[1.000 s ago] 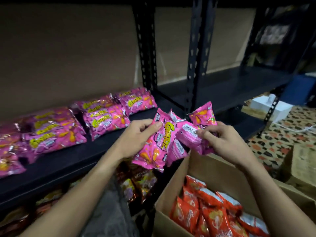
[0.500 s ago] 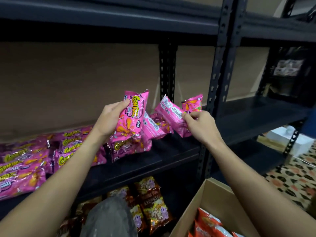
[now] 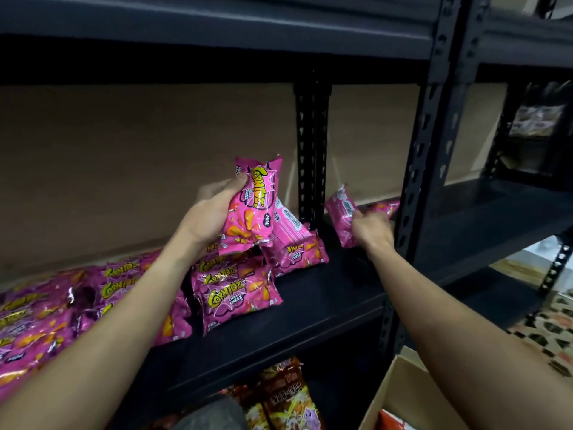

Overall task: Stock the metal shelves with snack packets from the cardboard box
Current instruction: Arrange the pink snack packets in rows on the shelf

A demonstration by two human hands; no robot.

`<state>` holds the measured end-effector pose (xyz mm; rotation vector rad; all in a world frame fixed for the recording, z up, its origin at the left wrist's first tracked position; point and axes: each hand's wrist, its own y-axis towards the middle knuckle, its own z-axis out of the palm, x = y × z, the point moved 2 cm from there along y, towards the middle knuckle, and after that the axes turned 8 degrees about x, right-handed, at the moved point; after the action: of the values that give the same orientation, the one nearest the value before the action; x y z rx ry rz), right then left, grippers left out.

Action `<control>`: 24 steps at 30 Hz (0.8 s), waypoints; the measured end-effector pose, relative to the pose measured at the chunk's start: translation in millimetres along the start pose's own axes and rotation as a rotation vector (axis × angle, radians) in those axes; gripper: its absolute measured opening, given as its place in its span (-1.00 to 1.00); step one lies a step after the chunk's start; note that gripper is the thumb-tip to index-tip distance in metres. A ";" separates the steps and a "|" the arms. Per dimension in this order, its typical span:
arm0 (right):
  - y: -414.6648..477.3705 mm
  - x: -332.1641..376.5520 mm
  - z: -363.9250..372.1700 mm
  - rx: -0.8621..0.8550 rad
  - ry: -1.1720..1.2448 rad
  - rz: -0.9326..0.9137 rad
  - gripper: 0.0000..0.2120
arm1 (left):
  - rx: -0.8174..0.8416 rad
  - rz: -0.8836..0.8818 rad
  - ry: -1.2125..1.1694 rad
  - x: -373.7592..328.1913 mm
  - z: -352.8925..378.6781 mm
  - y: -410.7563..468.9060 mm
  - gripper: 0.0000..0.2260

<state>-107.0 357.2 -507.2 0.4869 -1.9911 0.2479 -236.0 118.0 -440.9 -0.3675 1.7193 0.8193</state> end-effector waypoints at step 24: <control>60.1 -36.9 23.6 -0.166 0.163 0.289 -0.63 | 0.105 -0.041 0.031 22.7 -0.5 11.1 -0.70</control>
<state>-138.0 410.7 -548.5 0.0687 -1.8987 0.2887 -250.3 129.3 -458.4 -0.3443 1.7708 0.6938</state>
